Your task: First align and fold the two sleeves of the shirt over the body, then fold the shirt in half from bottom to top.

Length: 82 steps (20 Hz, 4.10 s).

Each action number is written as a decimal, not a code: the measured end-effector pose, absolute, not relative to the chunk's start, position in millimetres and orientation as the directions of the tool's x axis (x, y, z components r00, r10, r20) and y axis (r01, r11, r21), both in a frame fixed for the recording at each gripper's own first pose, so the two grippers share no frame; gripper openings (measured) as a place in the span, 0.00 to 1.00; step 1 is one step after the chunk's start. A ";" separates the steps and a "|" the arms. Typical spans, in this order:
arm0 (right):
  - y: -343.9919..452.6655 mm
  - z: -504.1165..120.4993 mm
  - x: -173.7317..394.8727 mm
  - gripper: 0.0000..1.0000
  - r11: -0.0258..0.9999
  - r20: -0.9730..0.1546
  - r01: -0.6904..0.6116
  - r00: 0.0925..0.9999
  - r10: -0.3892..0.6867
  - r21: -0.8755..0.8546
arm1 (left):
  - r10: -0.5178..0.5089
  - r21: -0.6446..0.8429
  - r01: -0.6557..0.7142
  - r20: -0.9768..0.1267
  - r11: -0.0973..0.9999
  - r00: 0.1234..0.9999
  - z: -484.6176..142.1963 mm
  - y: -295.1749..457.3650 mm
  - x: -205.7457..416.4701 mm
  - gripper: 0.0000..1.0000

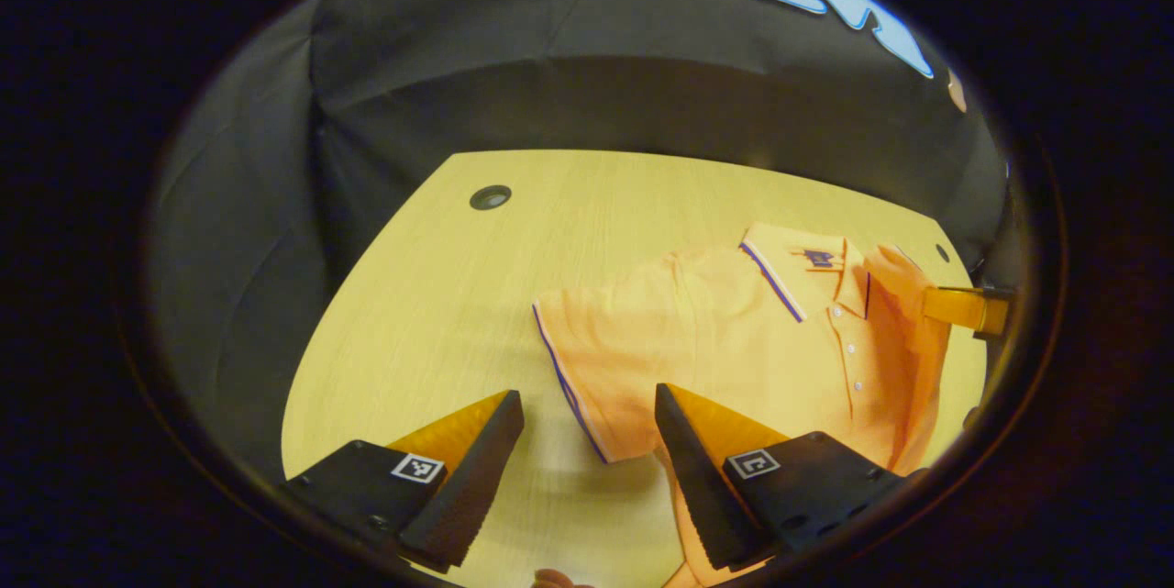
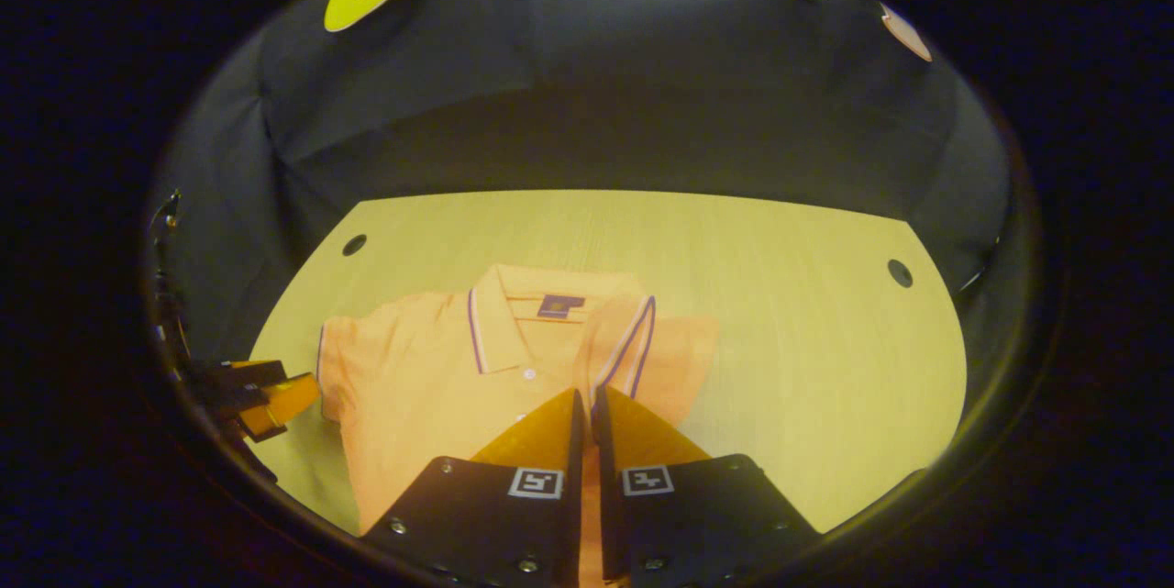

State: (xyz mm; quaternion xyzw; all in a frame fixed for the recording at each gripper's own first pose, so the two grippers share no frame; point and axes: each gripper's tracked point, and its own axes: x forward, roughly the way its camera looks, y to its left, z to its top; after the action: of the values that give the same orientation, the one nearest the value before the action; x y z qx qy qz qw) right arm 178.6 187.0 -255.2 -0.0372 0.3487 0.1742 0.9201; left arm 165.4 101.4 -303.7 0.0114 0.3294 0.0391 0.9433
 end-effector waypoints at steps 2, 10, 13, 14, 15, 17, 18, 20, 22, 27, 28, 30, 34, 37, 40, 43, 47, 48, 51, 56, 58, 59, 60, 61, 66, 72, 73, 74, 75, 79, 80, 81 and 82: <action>202.1 -266.7 170.6 0.09 0.926 -0.680 -0.373 0.666 0.307 0.053 | 0.079 0.043 -0.066 -0.646 0.997 0.759 -320.0 99.1 171.7 0.95; 225.5 -297.9 149.2 0.42 0.904 -0.753 -0.425 0.577 0.316 0.054 | 0.082 0.035 -0.080 -0.695 0.996 0.714 -346.9 96.6 176.8 0.95; 230.0 -293.6 140.3 0.59 0.890 -0.746 -0.453 0.575 0.335 0.051 | 0.084 0.035 -0.083 -0.695 0.996 0.714 -348.3 95.7 178.7 0.95; 231.2 -291.1 137.4 0.59 0.888 -0.744 -0.455 0.575 0.342 0.057 | 0.086 0.037 -0.085 -0.694 0.996 0.715 -348.2 94.8 179.6 0.95; 231.7 -288.4 136.5 0.60 0.888 -0.740 -0.455 0.576 0.347 0.062 | 0.089 0.037 -0.089 -0.693 0.995 0.716 -348.6 94.8 179.9 0.95; 230.6 -282.5 134.2 0.59 0.892 -0.730 -0.447 0.585 0.353 0.072 | 0.098 0.035 -0.102 -0.689 0.994 0.718 -348.3 94.0 181.5 0.96; 229.0 -279.4 132.5 0.59 0.894 -0.724 -0.441 0.590 0.357 0.082 | 0.096 0.035 -0.099 -0.690 0.994 0.718 -348.3 94.0 180.6 0.96; 224.7 -276.0 132.9 0.59 0.899 -0.718 -0.431 0.599 0.354 0.083 | 0.084 0.033 -0.085 -0.691 0.996 0.718 -347.7 90.2 181.2 0.94; 222.0 -272.7 132.8 0.59 0.902 -0.714 -0.423 0.606 0.352 0.086 | 0.074 0.029 -0.075 -0.691 0.997 0.719 -347.4 84.5 184.3 0.58; 195.1 -257.2 110.4 0.59 0.914 -0.694 -0.397 0.635 0.340 0.085 | 0.129 0.095 -0.087 -0.694 0.992 0.708 -344.9 76.8 188.3 0.14; 190.0 -257.3 105.1 0.55 0.915 -0.695 -0.394 0.635 0.338 0.085 | 0.129 0.108 -0.075 -0.688 0.991 0.714 -341.3 73.1 191.1 0.14; 171.5 -263.7 82.5 0.59 0.919 -0.708 -0.387 0.627 0.325 0.078 | 0.125 0.146 -0.037 -0.664 0.989 0.738 -327.9 59.4 199.9 0.14; 147.6 -280.4 38.7 0.59 0.928 -0.747 -0.352 0.583 0.319 0.122 | 0.071 0.205 0.074 -0.618 0.976 0.783 -303.8 9.9 217.0 0.14; 130.5 -291.0 4.1 0.55 0.937 -0.770 -0.316 0.558 0.311 0.149 | 0.015 0.239 0.163 -0.604 0.957 0.797 -294.1 -34.5 221.8 0.14; 113.8 -300.6 -17.2 0.59 0.948 -0.781 -0.270 0.550 0.297 0.171 | -0.044 0.248 0.236 -0.597 0.939 0.801 -288.6 -80.7 219.7 0.14; 105.1 -307.1 -23.6 0.60 0.956 -0.789 -0.235 0.547 0.280 0.177 | -0.105 0.271 0.321 -0.594 0.907 0.798 -286.9 -122.6 209.2 0.14; 95.9 -317.5 -30.4 0.62 0.961 -0.802 -0.202 0.533 0.269 0.189 | -0.140 0.274 0.379 -0.618 0.884 0.774 -304.0 -159.5 197.1 0.14; 96.6 -320.4 -29.8 0.62 0.962 -0.806 -0.197 0.528 0.268 0.191 | -0.144 0.268 0.384 -0.624 0.884 0.768 -307.2 -166.9 194.7 0.14; 97.0 -331.5 -28.6 0.62 0.963 -0.814 -0.182 0.518 0.264 0.197 | -0.133 0.272 0.382 -0.636 0.883 0.760 -315.5 -177.0 192.7 0.14; 96.2 -332.8 -31.5 0.62 0.964 -0.833 -0.175 0.488 0.261 0.199 | -0.148 0.243 0.383 -0.641 0.891 0.753 -316.0 -187.7 184.5 0.40; 94.7 -335.0 -33.6 0.62 0.965 -0.845 -0.186 0.473 0.251 0.182 | -0.152 0.238 0.383 -0.641 0.893 0.752 -313.2 -190.3 179.8 0.80; 94.1 -335.5 -34.8 0.62 0.966 -0.851 -0.191 0.465 0.246 0.176 | -0.151 0.240 0.382 -0.639 0.892 0.754 -310.5 -190.3 178.9 0.84; 94.0 -336.3 -35.7 0.62 0.966 -0.856 -0.195 0.455 0.244 0.171 | -0.157 0.239 0.383 -0.631 0.892 0.760 -306.1 -191.4 177.3 0.85; 93.1 -339.0 -38.7 0.62 0.966 -0.868 -0.200 0.435 0.237 0.163 | -0.160 0.243 0.384 -0.624 0.891 0.765 -300.2 -191.9 173.7 0.85; 87.8 -342.0 -44.7 0.62 0.966 -0.899 -0.228 0.385 0.207 0.125 | -0.208 0.180 0.396 -0.622 0.900 0.755 -269.0 -193.5 125.1 0.79; 86.9 -349.1 -51.2 0.62 0.955 -0.918 -0.279 0.343 0.199 0.103 | -0.195 0.120 0.361 -0.664 0.925 0.721 -282.5 -158.6 48.6 0.84; 87.1 -350.7 -51.5 0.62 0.952 -0.920 -0.289 0.337 0.201 0.102 | -0.187 0.105 0.348 -0.682 0.932 0.707 -290.8 -149.6 29.8 0.79; 87.7 -352.1 -51.9 0.62 0.949 -0.921 -0.299 0.333 0.200 0.098 | -0.175 0.091 0.332 -0.706 0.939 0.686 -303.9 -135.9 7.8 0.79; 87.2 -352.7 -51.6 0.62 0.947 -0.922 -0.309 0.332 0.198 0.092 | -0.169 0.083 0.324 -0.718 0.942 0.675 -310.1 -128.3 -3.3 0.84; 85.4 -352.7 -51.7 0.62 0.939 -0.926 -0.337 0.327 0.190 0.074 | -0.133 0.055 0.278 -0.779 0.959 0.613 -342.2 -86.3 -59.1 0.84; 84.1 -352.8 -51.5 0.62 0.935 -0.928 -0.349 0.322 0.186 0.066 | -0.109 0.052 0.252 -0.803 0.966 0.586 -356.0 -69.4 -81.9 0.79; 83.4 -351.7 -51.9 0.62 0.933 -0.930 -0.353 0.318 0.183 0.063 | -0.090 0.054 0.235 -0.824 0.970 0.559 -370.7 -57.4 -98.6 0.84; 83.5 -351.4 -51.8 0.62 0.934 -0.931 -0.353 0.315 0.181 0.062 | -0.080 0.057 0.229 -0.833 0.972 0.547 -377.1 -51.8 -107.0 0.84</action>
State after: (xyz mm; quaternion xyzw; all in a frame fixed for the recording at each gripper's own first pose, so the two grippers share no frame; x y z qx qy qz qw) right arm -51.8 83.5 -351.4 -0.0765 0.5612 0.1655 0.8074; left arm -107.0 -51.8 -377.1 0.0796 0.4677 -0.0882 0.8759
